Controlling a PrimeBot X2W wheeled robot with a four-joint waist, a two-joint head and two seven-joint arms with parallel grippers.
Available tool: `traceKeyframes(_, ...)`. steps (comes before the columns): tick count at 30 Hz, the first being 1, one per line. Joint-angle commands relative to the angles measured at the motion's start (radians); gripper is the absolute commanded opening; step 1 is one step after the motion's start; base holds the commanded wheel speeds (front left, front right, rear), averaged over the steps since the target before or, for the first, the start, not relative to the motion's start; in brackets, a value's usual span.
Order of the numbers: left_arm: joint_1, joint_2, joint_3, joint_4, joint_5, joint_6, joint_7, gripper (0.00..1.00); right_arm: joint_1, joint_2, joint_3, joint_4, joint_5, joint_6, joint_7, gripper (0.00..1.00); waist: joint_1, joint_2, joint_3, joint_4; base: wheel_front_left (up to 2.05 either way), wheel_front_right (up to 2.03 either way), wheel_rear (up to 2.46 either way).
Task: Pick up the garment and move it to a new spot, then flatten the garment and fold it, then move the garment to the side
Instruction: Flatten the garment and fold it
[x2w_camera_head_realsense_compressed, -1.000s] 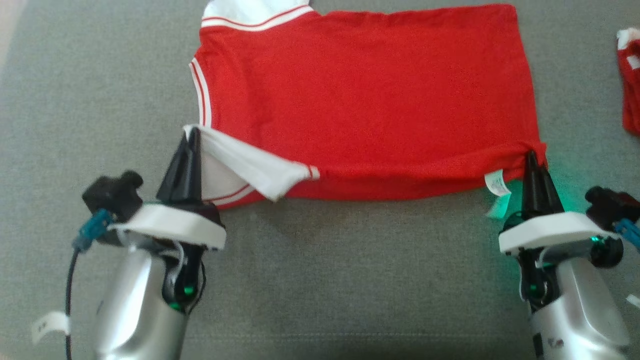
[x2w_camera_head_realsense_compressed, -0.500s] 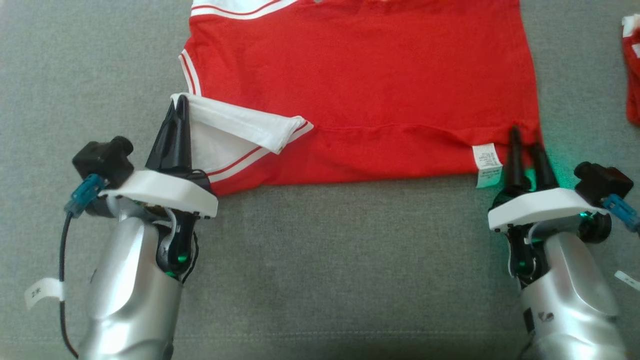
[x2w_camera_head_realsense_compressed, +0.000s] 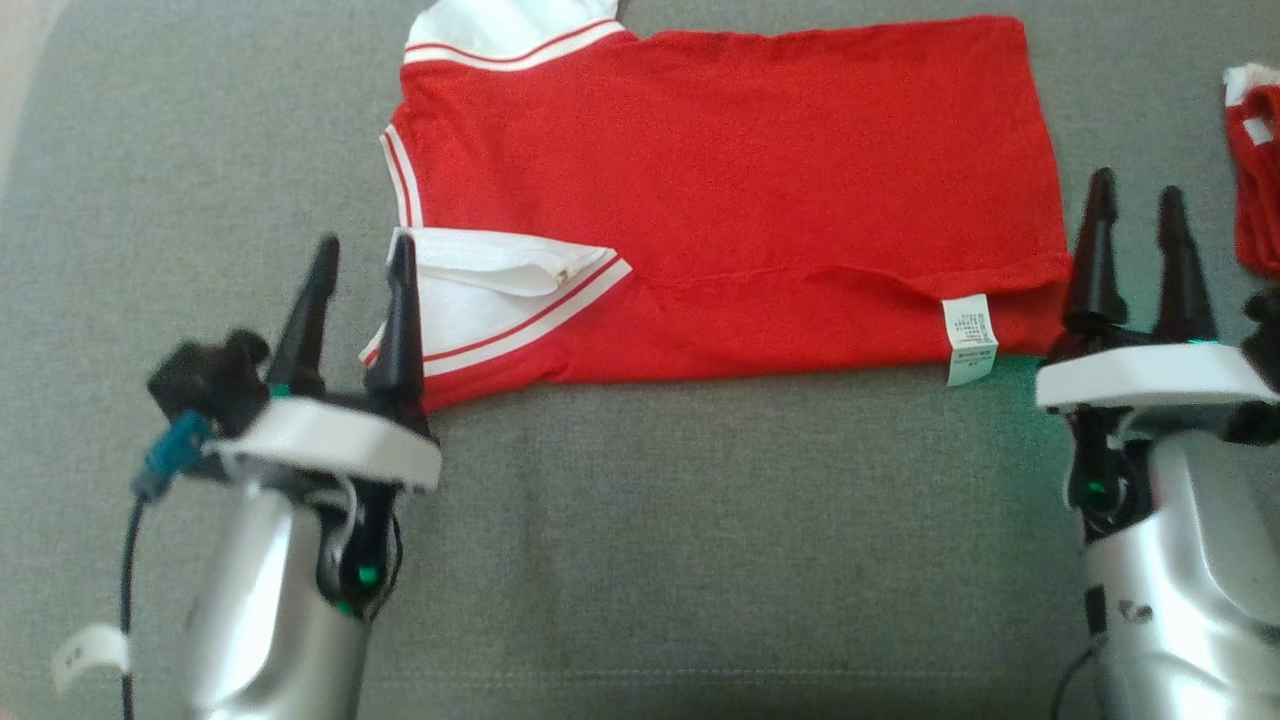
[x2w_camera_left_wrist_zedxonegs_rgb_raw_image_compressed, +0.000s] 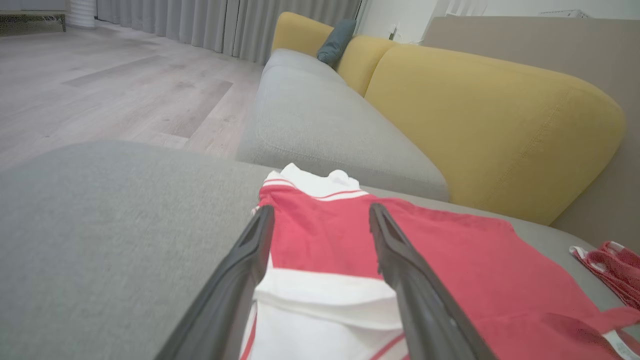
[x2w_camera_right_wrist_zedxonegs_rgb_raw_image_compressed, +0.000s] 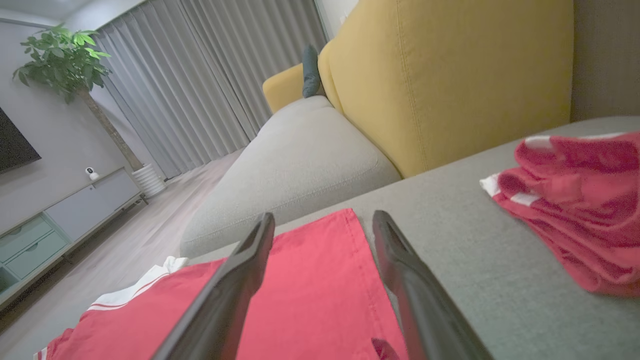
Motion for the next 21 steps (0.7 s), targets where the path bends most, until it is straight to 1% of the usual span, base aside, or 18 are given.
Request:
traceKeyframes(1, 0.018, 0.015, 0.025, -0.039, -0.004, -0.002, -0.008, 1.0, 0.015, -0.003, 0.01, -0.056, -0.017, 0.007, -0.01, 1.0, 0.0, 0.0, -0.012, 0.004, 0.0, 0.0, 0.0)
traceKeyframes(5, 0.089, 0.031, 0.012, -0.05, -0.015, -0.004, 0.002, 1.0, 0.071, -0.003, -0.012, -0.132, -0.048, 0.007, -0.011, 1.0, 0.0, 0.0, -0.039, 0.011, 0.0, 0.0, 0.0)
traceKeyframes(6, 0.105, 0.036, 0.01, -0.051, -0.02, -0.004, 0.015, 1.0, 0.085, -0.003, -0.014, -0.145, -0.052, 0.007, -0.011, 1.0, 0.0, 0.0, -0.046, 0.013, 0.0, 0.0, 0.0)
traceKeyframes(7, 0.133, 0.043, 0.01, -0.056, -0.031, -0.002, 0.05, 1.0, 0.113, -0.003, -0.014, -0.165, -0.059, 0.007, -0.011, 1.0, 0.0, 0.0, -0.056, 0.016, 0.0, 0.0, 0.0)
traceKeyframes(10, 0.163, 0.05, 0.012, -0.058, -0.045, 0.015, 0.121, 1.0, 0.143, -0.003, -0.005, -0.182, -0.057, 0.007, -0.007, 1.0, 0.0, 0.0, -0.061, 0.016, 0.0, 0.0, 0.0)
traceKeyframes(11, 0.173, 0.056, 0.014, -0.055, -0.049, 0.032, 0.167, 1.0, 0.154, -0.003, 0.001, -0.187, -0.052, 0.007, -0.004, 1.0, 0.0, 0.0, -0.057, 0.012, 0.0, 0.0, 0.0)
traceKeyframes(13, 0.174, 0.059, 0.015, -0.05, -0.057, 0.043, 0.206, 1.0, 0.158, -0.003, 0.006, -0.192, -0.048, 0.007, -0.002, 1.0, 0.0, 0.0, -0.049, 0.005, 0.0, 0.0, 0.0)
traceKeyframes(21, 0.152, 0.07, 0.029, -0.002, -0.077, 0.08, 0.287, 1.0, 0.152, -0.003, 0.008, -0.204, -0.049, 0.007, 0.005, 1.0, 0.0, 0.0, -0.012, -0.031, 0.0, 0.0, 0.0)
